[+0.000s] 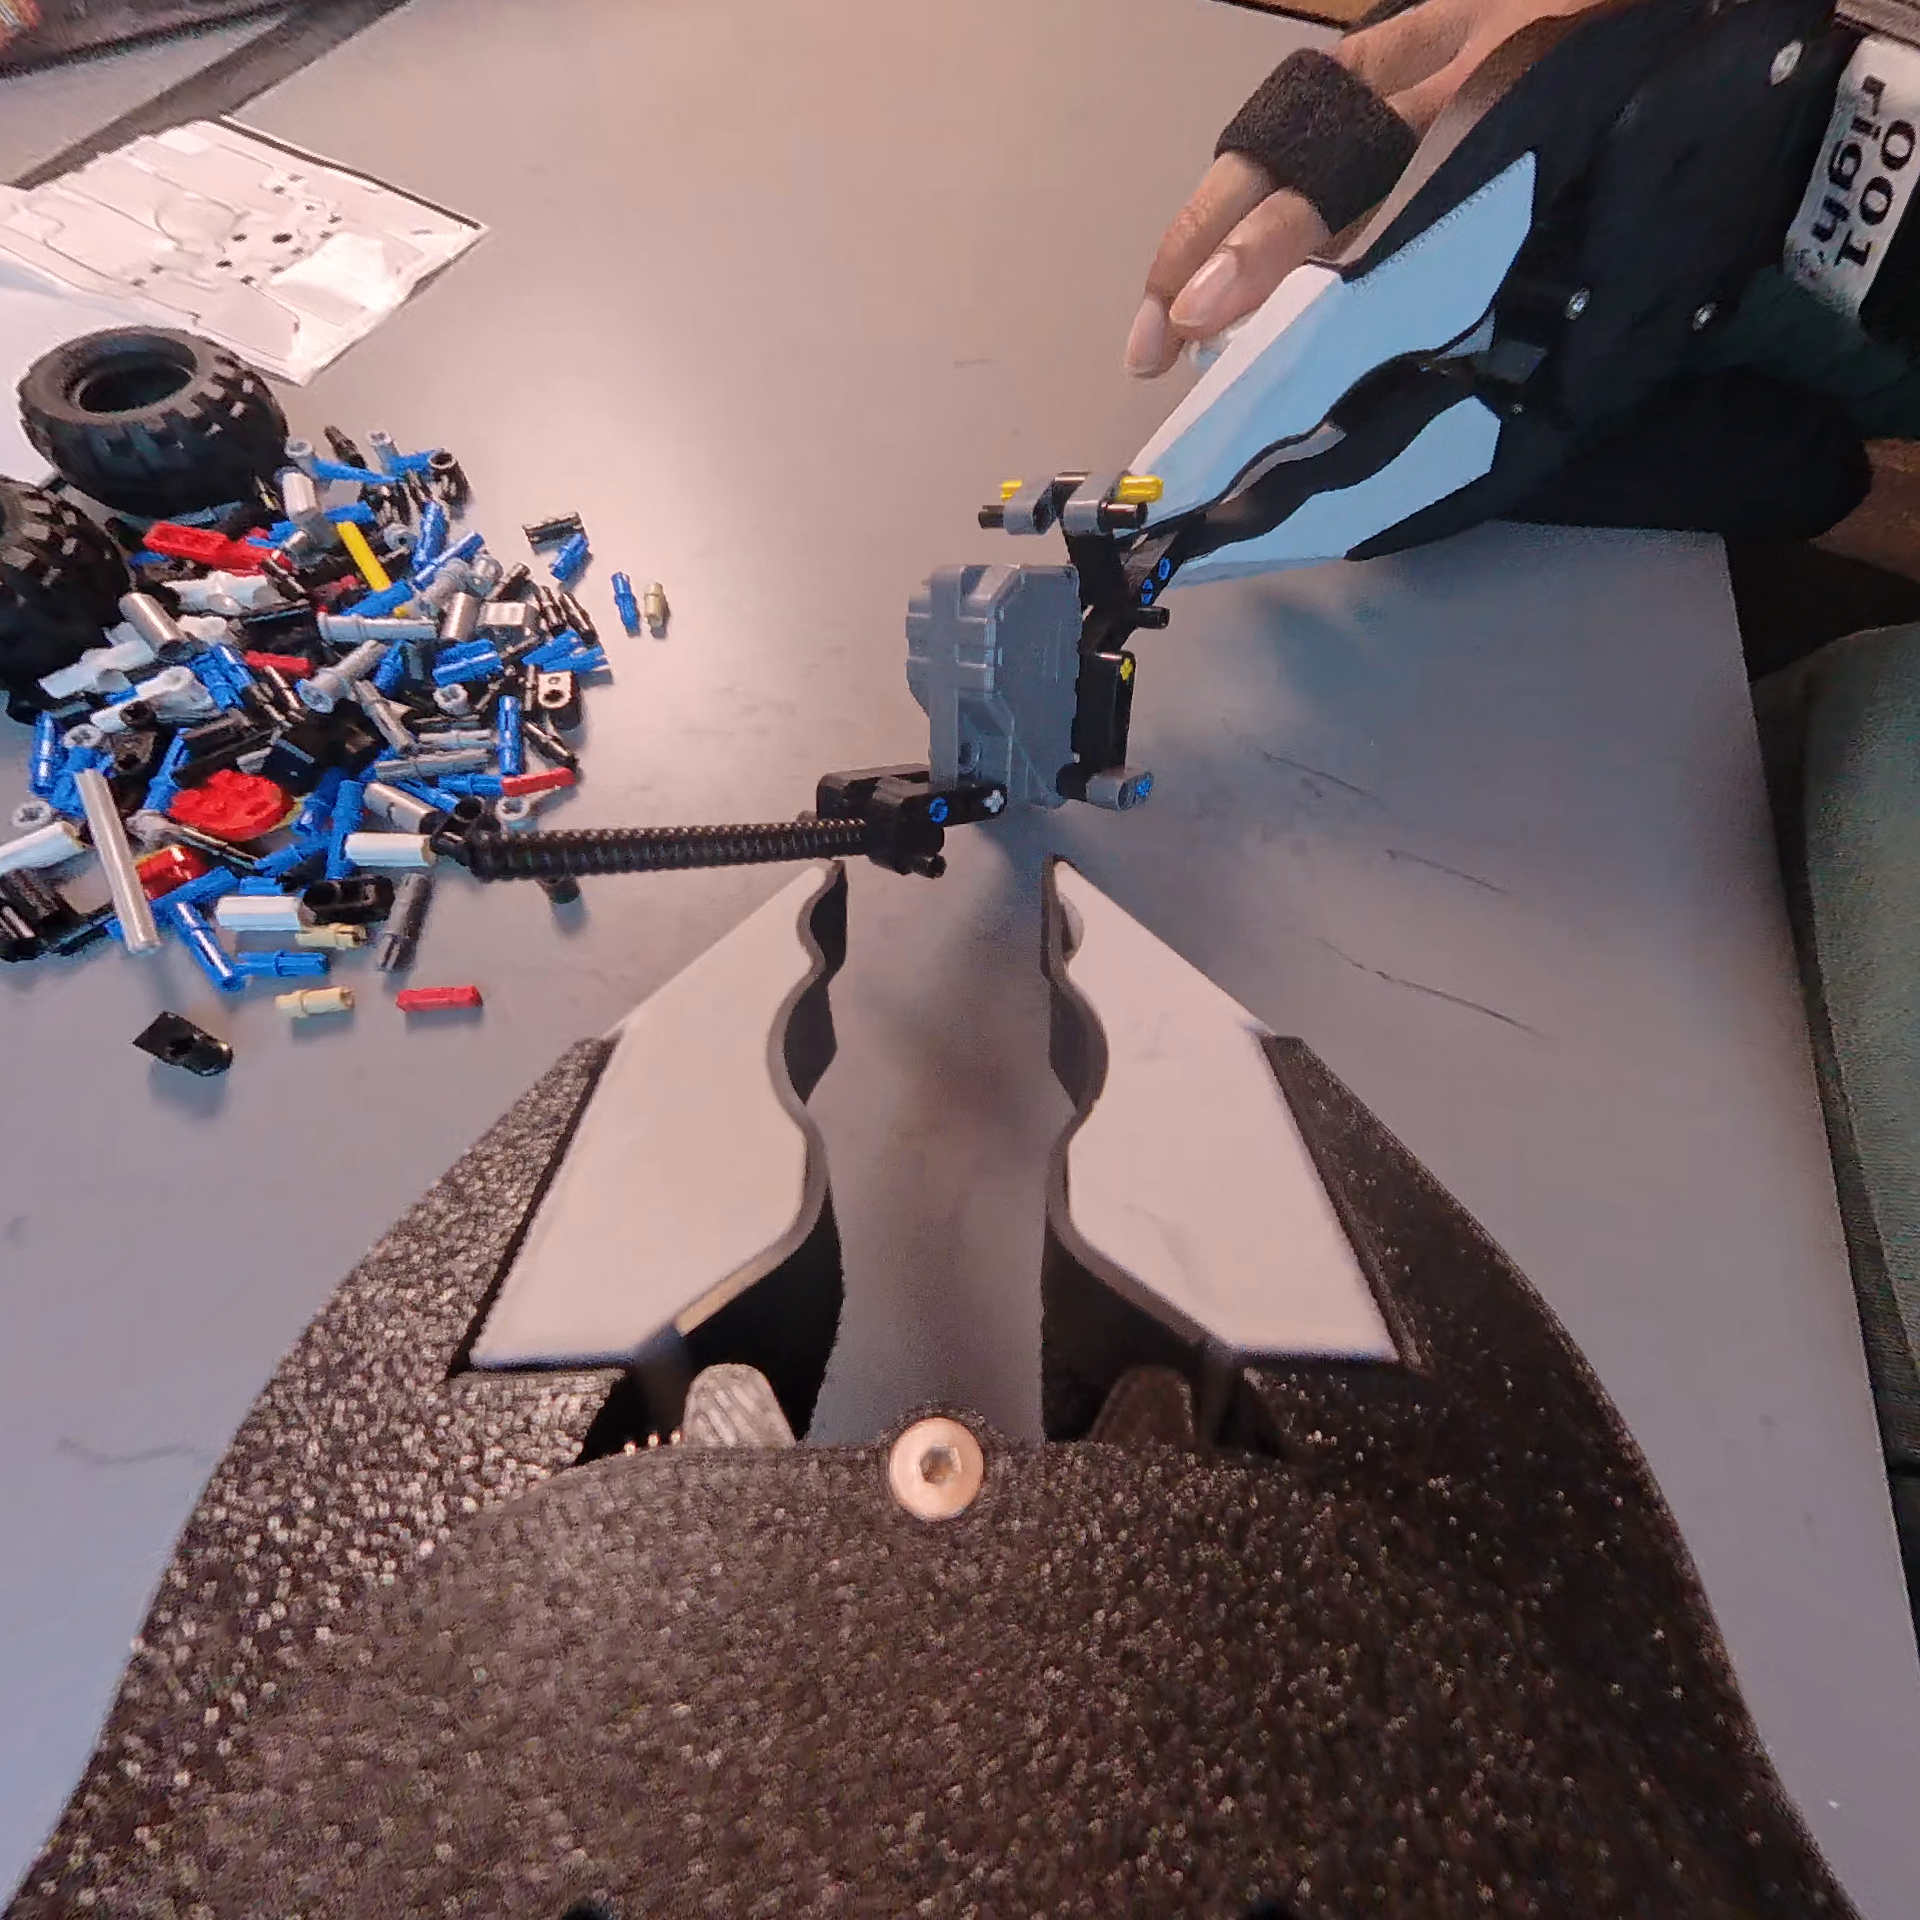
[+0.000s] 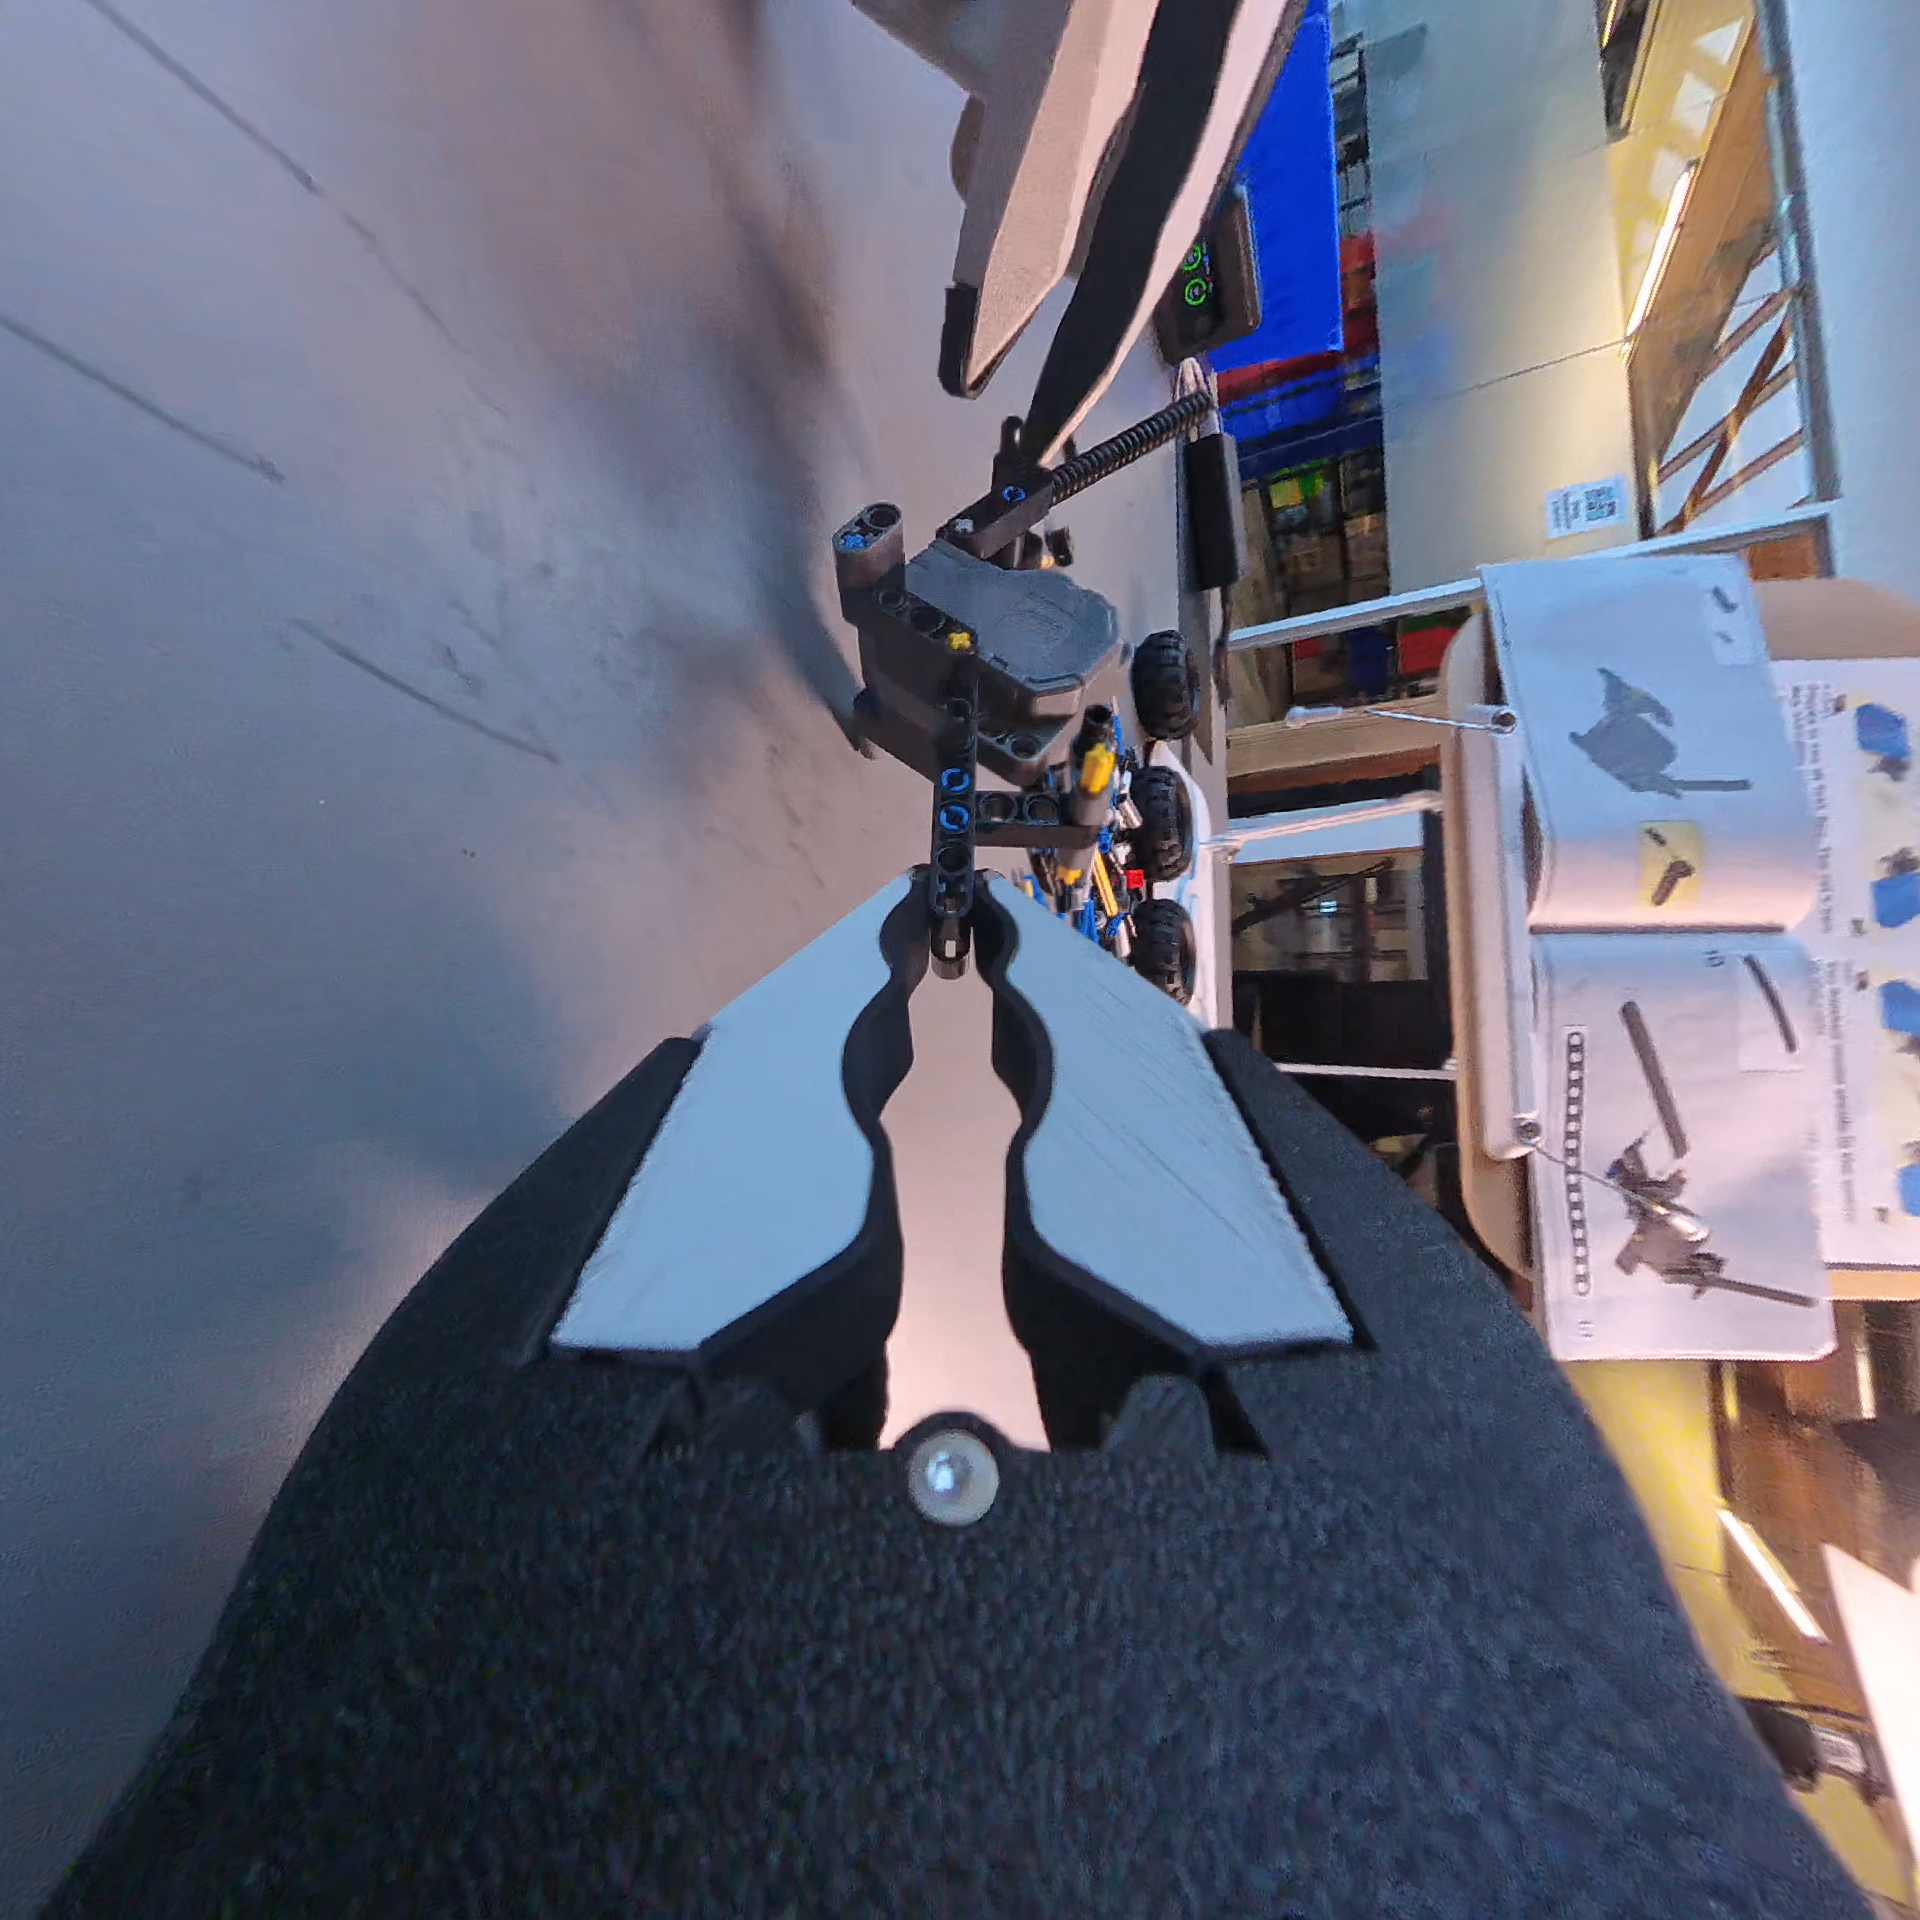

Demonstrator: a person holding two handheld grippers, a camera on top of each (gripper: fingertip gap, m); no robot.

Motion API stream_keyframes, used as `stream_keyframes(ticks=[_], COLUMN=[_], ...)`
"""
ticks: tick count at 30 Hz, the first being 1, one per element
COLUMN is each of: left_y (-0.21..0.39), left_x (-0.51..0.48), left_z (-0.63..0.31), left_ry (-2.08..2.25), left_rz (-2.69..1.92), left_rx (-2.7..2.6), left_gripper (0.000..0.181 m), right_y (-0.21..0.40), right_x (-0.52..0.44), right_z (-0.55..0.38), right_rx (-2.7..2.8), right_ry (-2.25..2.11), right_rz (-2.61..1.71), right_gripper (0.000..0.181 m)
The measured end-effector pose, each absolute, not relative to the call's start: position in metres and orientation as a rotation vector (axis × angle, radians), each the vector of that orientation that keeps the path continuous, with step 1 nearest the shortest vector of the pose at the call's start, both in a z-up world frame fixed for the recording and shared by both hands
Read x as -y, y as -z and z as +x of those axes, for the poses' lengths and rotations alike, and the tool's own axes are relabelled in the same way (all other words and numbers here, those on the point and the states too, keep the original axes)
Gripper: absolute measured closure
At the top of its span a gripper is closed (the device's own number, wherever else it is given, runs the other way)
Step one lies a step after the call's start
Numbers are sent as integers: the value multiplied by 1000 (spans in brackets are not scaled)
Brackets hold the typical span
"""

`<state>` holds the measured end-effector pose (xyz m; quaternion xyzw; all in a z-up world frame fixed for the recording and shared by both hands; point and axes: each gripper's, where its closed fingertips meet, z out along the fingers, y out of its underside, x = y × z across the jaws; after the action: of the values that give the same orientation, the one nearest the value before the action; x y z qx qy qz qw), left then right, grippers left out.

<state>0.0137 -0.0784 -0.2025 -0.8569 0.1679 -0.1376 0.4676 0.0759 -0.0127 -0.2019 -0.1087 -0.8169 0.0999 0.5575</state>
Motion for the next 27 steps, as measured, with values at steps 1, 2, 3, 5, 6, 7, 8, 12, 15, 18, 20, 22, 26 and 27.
stream_keyframes(ticks=[1,2,3,5,6,7,8,12,15,18,20,22,26,27], left_y=[205,207,210,213,213,212,210,211,208,199,197,196,184,182], left_x=[78,77,76,73,71,70,68,63,62,61,60,57,56,55], left_z=[15,16,17,18,19,21,22,24,28,39,43,49,61,63], left_ry=[332,325,319,292,283,284,281,223,165,107,-2,-89,-147,-156], left_rz=[-2115,-2127,-2139,-2154,-2150,-2138,-2129,-2119,-2081,-1973,-1903,-1833,-1711,-1693], left_rx=[-412,-413,-415,-413,-416,-416,-409,-437,-517,-672,-796,-897,-980,-991], left_gripper=[145,145,145,146,148,150,151,160,162,163,163,164,164,165], right_y=[201,201,201,205,208,213,219,211,170,139,145,155,165,167], right_x=[15,18,21,31,37,43,49,84,99,67,44,37,41,46], right_z=[76,77,78,82,84,88,91,105,120,100,85,77,66,67], right_rx=[1921,1917,1916,1936,1960,1999,2056,2165,2143,1982,1974,2013,2090,2123], right_ry=[-218,-207,-196,-206,-236,-282,-343,-790,-1273,-1386,-1300,-1264,-1341,-1389], right_rz=[-229,-201,-169,-112,-100,-113,-152,-343,-492,-681,-792,-813,-799,-786], right_gripper=[175,175,174,171,169,167,164,152,152,157,157,156,149,148])
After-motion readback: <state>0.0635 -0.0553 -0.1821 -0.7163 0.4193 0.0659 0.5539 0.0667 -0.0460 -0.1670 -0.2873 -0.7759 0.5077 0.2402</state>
